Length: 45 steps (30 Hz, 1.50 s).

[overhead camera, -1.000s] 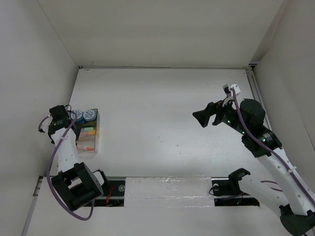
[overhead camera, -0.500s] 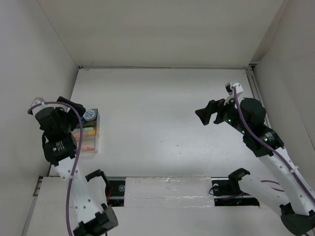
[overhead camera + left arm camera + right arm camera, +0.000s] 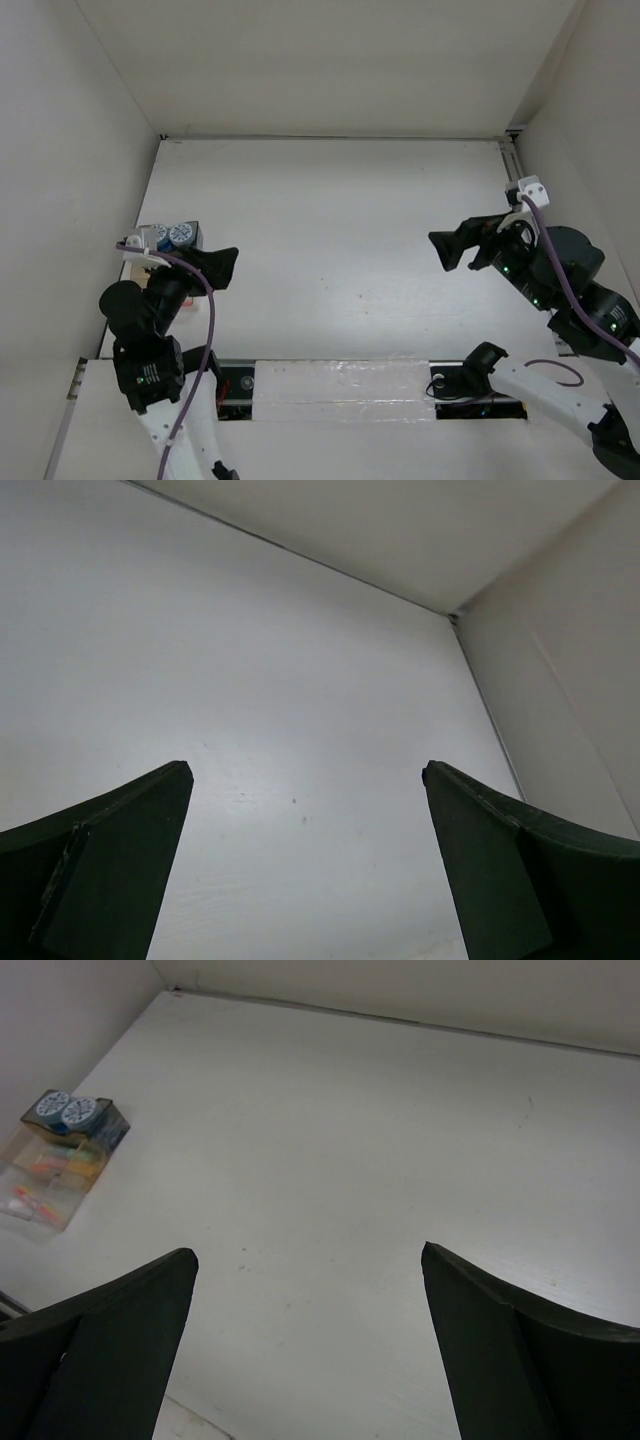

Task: Sort the stationery into containers
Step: Place the stationery into the container

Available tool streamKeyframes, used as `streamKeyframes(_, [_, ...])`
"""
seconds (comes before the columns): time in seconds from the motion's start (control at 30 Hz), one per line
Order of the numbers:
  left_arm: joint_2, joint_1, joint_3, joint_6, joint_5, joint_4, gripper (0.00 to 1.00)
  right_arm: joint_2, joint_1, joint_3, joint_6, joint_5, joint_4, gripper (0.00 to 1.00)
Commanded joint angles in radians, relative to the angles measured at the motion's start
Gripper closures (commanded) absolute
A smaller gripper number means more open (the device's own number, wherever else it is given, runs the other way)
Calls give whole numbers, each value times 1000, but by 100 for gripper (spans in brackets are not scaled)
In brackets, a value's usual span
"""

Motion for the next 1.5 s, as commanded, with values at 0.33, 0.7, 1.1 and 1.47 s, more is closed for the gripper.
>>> streamKeyframes(0.33, [31, -375, 93, 110, 37, -106, 0, -109, 15, 132, 3, 271, -288, 0])
streamKeyframes(0.7, [-87, -513, 50, 196, -36, -198, 0, -122, 15, 100, -6, 242, -292, 0])
streamKeyframes(1.1, [-198, -540, 36, 196, -116, -147, 0, -215, 15, 109, -6, 274, -321, 0])
streamKeyframes(1.47, [-208, -540, 13, 206, -137, -147, 0, -235, 15, 89, -6, 283, -290, 0])
